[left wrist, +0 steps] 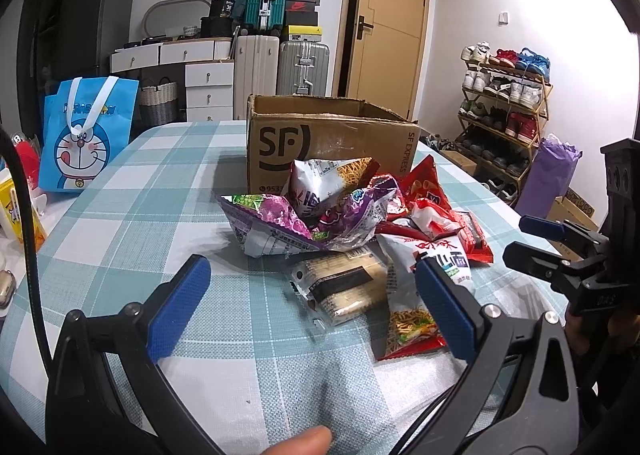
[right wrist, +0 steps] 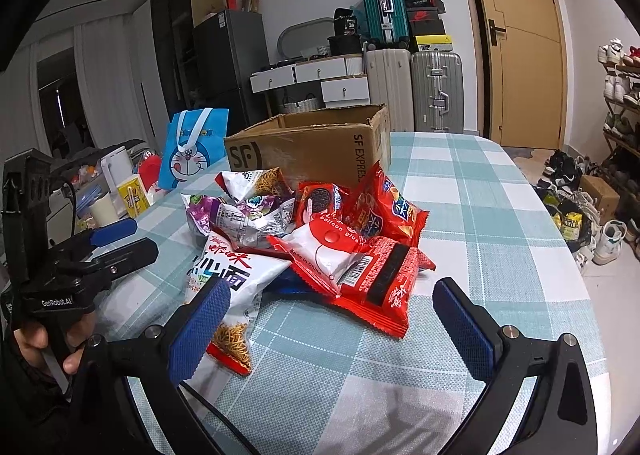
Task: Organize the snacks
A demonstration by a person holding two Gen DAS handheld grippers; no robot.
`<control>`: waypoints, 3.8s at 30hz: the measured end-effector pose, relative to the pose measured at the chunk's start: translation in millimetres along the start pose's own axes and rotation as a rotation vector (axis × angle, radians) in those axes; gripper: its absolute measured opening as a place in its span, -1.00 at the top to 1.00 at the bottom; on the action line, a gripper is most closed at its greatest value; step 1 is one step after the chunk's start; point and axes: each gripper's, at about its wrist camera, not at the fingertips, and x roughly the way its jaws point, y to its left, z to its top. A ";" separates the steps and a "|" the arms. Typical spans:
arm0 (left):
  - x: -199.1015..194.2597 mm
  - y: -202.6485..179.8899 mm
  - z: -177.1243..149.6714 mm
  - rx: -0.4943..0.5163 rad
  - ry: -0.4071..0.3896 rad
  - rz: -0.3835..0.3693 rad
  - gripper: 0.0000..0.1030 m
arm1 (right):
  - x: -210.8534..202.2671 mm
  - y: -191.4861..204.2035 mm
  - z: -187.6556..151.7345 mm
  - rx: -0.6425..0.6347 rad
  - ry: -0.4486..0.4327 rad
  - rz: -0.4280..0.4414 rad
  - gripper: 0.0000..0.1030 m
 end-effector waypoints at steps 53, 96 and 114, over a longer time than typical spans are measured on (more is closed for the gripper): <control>72.3 -88.2 3.6 0.112 0.304 -0.148 -0.35 | 88.4 -66.5 25.2 0.116 0.375 -0.034 -0.79; 41.3 -63.1 14.0 0.042 0.250 -0.168 0.17 | 45.4 -53.4 23.3 0.068 0.255 -0.084 0.27; 20.5 -28.2 70.8 -0.047 0.144 -0.161 0.17 | 9.7 -7.5 79.9 -0.003 0.105 -0.007 0.27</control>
